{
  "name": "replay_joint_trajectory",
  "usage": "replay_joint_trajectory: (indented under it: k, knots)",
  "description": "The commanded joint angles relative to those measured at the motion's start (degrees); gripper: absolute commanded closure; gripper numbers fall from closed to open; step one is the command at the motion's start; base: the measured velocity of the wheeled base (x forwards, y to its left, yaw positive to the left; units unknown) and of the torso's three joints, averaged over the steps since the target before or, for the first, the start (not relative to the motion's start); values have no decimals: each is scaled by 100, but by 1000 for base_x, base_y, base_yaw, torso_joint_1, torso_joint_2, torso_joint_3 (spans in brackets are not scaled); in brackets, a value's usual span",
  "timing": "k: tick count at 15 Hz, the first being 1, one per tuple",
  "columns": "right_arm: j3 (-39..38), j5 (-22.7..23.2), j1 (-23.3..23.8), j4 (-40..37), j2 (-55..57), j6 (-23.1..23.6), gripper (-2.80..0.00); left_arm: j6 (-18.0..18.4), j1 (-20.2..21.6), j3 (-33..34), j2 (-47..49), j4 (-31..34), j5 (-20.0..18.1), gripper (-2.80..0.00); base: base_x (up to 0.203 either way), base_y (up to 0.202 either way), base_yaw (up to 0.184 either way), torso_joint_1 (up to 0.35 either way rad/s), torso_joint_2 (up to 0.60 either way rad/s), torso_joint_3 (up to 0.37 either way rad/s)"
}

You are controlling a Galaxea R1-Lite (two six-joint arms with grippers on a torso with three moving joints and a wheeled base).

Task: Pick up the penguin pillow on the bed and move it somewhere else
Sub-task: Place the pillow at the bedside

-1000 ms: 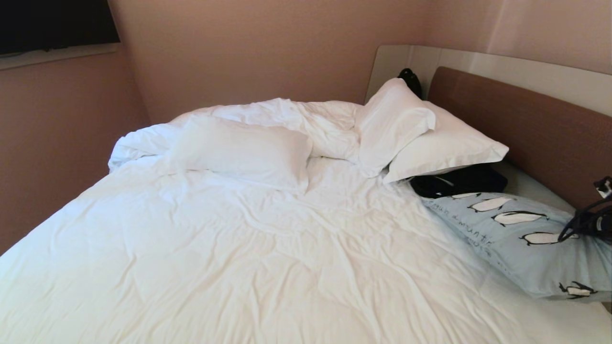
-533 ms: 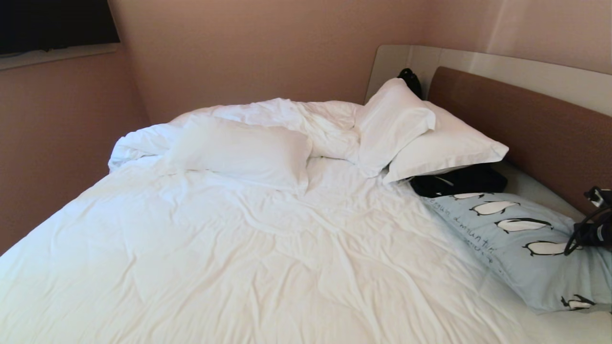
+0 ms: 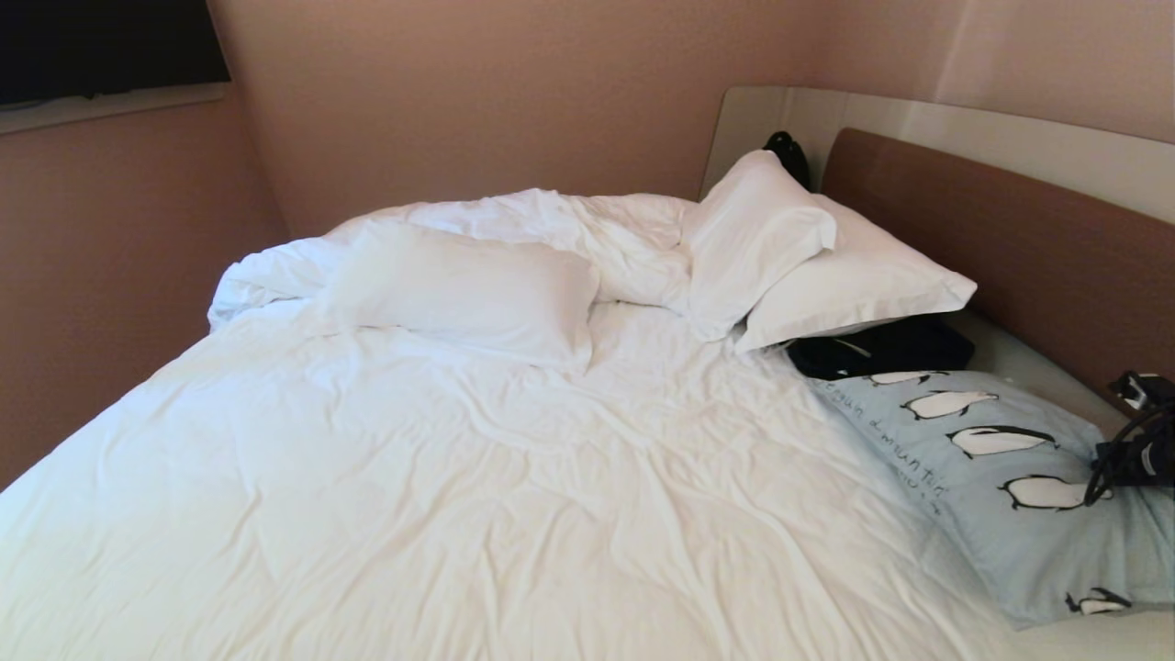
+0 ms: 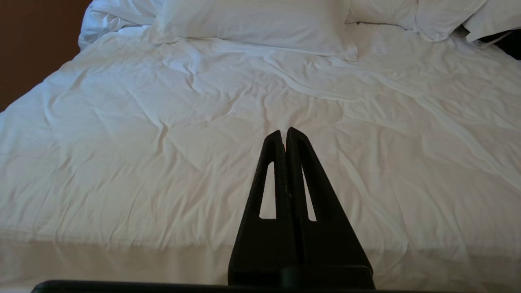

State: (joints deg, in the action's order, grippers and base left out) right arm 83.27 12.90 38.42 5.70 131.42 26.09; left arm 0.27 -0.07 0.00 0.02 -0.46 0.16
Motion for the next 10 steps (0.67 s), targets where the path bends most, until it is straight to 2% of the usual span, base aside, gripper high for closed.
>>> replay_joint_trajectory:
  k: [1,7,8,10]
  knots:
    - [-3,11,-7,1,46,41,-280,0,-1,0,-2,2,2,0,0,0,0,0,0,0]
    - [-147,89,-7,-10,-670,-101,-280,0,-1,0,-2,-6,2,0,0,0,0,0,0,0]
    - [-178,127,-16,-9,-908,-242,-280,0,-1,0,-2,-6,2,0,0,0,0,0,0,0]
    - [-229,400,-51,-2,-1440,-825,-280,0,-1,0,-2,-4,2,0,0,0,0,0,0,0]
